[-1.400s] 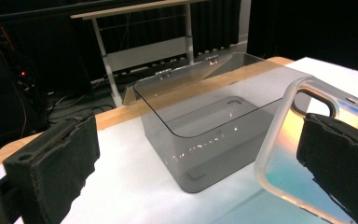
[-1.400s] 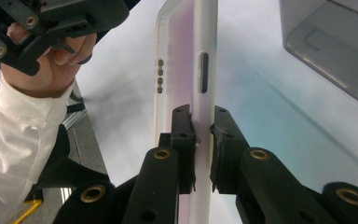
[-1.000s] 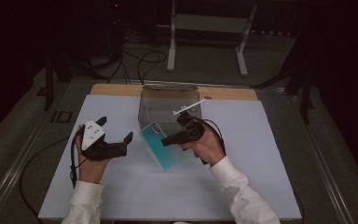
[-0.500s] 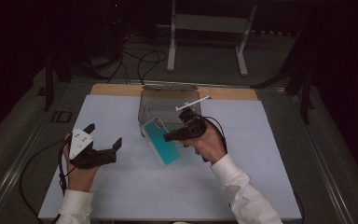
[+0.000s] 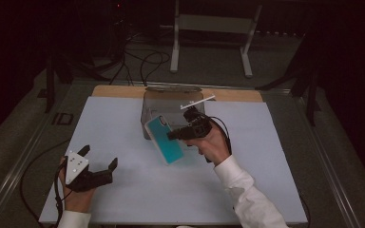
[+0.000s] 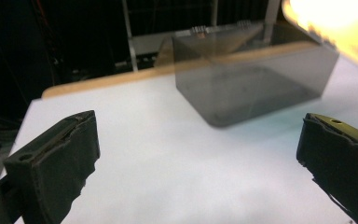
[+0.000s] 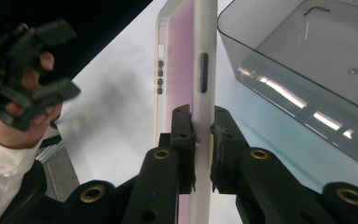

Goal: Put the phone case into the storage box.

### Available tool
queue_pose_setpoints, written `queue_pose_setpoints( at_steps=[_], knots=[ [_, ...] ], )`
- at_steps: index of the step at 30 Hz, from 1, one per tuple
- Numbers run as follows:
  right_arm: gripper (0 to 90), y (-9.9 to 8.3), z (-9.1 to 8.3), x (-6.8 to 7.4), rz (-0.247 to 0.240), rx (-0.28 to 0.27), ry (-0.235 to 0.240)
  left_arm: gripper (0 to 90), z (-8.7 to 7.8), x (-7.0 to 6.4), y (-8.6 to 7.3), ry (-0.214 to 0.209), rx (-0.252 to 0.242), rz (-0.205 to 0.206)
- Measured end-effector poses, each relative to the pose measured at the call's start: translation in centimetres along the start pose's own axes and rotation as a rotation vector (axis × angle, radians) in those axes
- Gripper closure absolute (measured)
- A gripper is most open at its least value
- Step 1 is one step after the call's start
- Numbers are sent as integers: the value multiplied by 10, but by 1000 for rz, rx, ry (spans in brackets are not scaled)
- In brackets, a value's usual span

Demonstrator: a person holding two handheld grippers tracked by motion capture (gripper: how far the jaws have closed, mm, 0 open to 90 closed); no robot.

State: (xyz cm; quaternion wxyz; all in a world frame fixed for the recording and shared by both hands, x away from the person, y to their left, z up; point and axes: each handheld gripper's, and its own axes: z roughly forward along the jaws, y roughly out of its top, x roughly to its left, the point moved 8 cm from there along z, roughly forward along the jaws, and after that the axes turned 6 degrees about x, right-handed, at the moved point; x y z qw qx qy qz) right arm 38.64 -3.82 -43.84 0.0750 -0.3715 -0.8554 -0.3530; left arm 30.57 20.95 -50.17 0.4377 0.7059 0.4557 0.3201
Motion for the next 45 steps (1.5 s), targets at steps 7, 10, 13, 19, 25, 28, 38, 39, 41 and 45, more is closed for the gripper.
queue_pose_setpoints(
  at_steps=[7, 10, 13, 19, 25, 28, 38, 39, 41, 45],
  knots=[
    [821, 5, -1, 0, 15, -7, -9, 2, -3, -4, -16, -9, 28, 5],
    [821, 8, -2, 0, 23, -13, -14, 2, -4, -5, -21, -15, 36, 15],
    [821, 10, -3, -1, 35, -19, -17, 2, -6, -5, -26, -6, 48, 21],
    [821, 13, -6, -6, 60, -39, -25, 2, -8, -1, -27, 17, 32, 0],
    [821, 19, -8, -9, 81, -52, -33, 2, -5, -1, -30, 33, 39, 10],
    [820, 23, -9, -10, 85, -58, -41, 2, -5, 1, -30, 40, 40, 6],
    [821, 36, -13, -18, 114, -72, -61, 2, -5, 3, -31, 59, 35, 2],
    [821, 37, -14, -19, 114, -74, -63, 2, -4, 3, -31, 61, 36, 2],
    [821, 39, -15, -21, 118, -75, -73, 2, -3, 3, -32, 62, 39, 0],
    [821, 43, -18, -26, 130, -86, -84, 2, -3, 2, -31, 64, 35, 6]
  ],
)
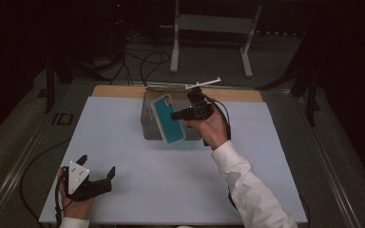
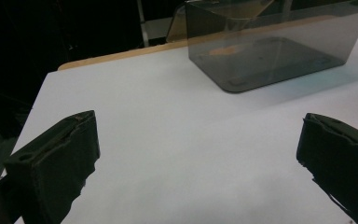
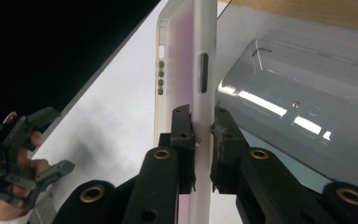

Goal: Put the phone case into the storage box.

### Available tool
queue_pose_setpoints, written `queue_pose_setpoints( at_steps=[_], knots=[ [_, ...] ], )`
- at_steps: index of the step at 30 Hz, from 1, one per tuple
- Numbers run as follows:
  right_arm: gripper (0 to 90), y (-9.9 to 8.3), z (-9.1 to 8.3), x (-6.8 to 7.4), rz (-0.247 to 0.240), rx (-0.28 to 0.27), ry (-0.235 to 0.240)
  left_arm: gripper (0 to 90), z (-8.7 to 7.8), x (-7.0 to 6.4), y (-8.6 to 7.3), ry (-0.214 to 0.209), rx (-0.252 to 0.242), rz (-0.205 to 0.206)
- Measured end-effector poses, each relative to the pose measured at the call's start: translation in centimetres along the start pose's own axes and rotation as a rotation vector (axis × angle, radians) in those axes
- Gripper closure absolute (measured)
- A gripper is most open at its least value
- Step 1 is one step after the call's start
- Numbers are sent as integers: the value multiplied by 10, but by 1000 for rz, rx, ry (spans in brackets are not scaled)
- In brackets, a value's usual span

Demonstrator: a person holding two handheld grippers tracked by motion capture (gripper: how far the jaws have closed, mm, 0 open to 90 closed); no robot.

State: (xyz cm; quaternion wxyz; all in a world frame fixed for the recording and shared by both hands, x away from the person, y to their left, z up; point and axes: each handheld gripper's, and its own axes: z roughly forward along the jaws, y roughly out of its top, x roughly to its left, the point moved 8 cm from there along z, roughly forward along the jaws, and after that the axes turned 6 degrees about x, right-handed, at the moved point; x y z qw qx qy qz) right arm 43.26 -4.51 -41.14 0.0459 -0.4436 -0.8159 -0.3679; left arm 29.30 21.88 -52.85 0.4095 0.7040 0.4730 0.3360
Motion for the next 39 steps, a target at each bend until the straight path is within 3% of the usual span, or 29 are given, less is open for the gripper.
queue_pose_setpoints(
  at_steps=[11, 29, 39],
  knots=[
    [821, 12, -3, -9, 38, -26, -17, 2, 1, 0, 0, 2, 0, 3],
    [821, 35, -3, -31, 96, -44, -117, 2, 2, -2, -1, -4, 4, 9],
    [821, 41, -1, -47, 131, -42, -172, 2, 0, -4, 2, -25, -12, -13]
  ],
)
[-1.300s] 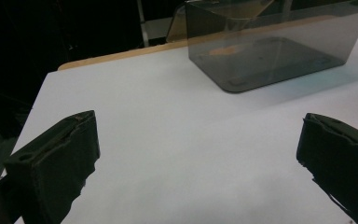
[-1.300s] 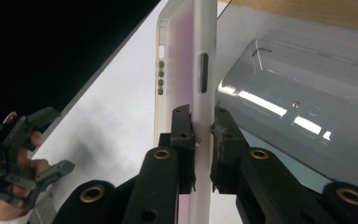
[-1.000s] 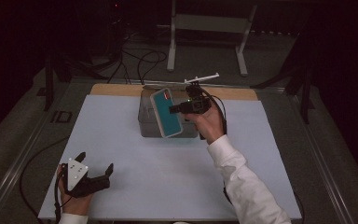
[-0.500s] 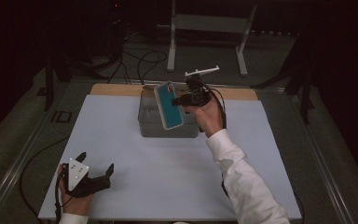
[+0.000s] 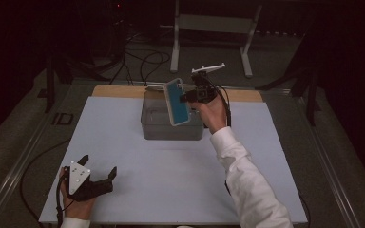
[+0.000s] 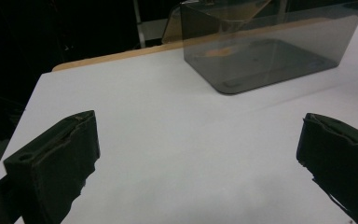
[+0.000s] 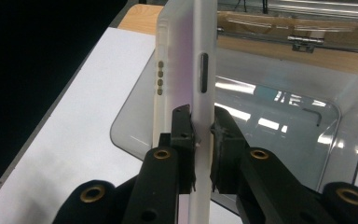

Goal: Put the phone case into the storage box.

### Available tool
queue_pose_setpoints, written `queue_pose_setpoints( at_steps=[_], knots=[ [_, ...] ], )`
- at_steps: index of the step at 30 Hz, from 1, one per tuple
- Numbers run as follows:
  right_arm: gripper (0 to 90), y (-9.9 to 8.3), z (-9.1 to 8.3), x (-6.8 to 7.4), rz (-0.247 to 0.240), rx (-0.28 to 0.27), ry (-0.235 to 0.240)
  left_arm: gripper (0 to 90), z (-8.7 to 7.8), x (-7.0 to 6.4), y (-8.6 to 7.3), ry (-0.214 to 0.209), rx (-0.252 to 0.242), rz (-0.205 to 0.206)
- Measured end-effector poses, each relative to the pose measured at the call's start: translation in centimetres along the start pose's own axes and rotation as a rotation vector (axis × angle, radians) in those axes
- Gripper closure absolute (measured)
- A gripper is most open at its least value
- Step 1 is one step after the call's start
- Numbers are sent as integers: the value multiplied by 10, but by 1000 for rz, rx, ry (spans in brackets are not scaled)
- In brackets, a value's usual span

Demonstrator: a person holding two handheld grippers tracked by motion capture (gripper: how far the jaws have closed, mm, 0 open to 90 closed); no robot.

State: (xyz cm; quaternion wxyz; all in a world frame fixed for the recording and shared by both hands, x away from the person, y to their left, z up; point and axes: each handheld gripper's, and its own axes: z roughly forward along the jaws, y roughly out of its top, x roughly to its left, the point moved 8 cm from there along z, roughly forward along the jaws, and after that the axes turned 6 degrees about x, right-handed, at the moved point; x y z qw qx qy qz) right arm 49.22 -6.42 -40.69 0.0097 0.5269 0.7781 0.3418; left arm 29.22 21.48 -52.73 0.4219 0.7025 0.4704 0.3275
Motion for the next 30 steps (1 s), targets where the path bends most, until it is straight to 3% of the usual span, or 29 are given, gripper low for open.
queue_pose_setpoints(
  at_steps=[30],
  knots=[
    [819, 7, 10, -35, 77, 10, -131, 2, 0, -4, 2, -16, -9, 8]
  ],
)
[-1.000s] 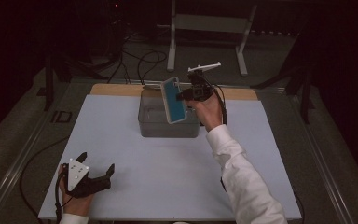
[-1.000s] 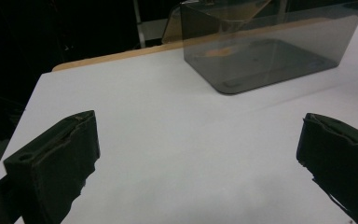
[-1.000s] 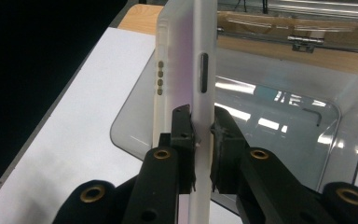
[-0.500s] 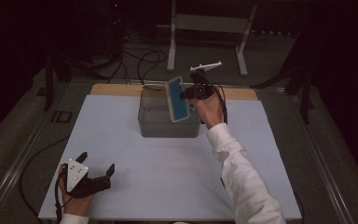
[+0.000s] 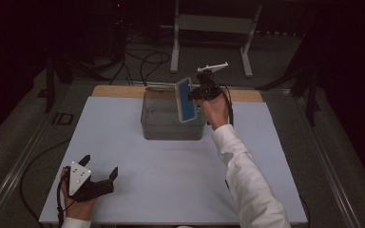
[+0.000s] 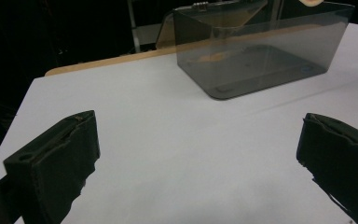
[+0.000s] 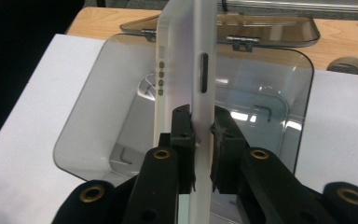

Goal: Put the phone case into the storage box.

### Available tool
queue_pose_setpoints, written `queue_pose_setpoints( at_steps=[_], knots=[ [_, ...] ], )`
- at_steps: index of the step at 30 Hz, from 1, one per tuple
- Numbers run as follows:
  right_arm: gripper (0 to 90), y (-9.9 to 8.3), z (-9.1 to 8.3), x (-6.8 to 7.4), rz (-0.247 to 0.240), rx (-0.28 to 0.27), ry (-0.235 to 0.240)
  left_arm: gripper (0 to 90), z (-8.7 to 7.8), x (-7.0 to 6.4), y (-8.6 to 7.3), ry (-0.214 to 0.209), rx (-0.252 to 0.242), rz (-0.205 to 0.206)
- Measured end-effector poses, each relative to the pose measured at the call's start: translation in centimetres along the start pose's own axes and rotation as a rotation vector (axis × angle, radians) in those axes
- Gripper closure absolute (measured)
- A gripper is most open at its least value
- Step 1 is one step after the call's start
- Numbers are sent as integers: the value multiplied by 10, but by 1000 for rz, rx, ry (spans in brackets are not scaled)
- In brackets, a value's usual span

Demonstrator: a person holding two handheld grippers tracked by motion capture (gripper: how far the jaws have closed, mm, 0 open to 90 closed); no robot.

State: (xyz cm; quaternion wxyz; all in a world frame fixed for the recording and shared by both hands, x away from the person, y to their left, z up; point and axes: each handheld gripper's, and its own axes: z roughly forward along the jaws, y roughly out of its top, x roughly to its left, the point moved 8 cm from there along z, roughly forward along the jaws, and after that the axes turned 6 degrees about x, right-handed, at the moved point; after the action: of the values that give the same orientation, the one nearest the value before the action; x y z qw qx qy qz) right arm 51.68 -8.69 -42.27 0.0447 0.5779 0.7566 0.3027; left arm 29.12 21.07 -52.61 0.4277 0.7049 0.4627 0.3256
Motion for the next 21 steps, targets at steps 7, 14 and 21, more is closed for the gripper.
queue_pose_setpoints(
  at_steps=[7, 14, 21],
  knots=[
    [819, 0, 3, -6, 12, 2, -38, 2, 0, -1, 0, -2, 1, 2],
    [818, 0, 5, -13, 20, 2, -70, 2, 0, -1, 0, -4, 1, 2],
    [817, -4, 9, -22, 35, 9, -91, 2, 0, -1, 0, -6, 2, 3]
  ],
)
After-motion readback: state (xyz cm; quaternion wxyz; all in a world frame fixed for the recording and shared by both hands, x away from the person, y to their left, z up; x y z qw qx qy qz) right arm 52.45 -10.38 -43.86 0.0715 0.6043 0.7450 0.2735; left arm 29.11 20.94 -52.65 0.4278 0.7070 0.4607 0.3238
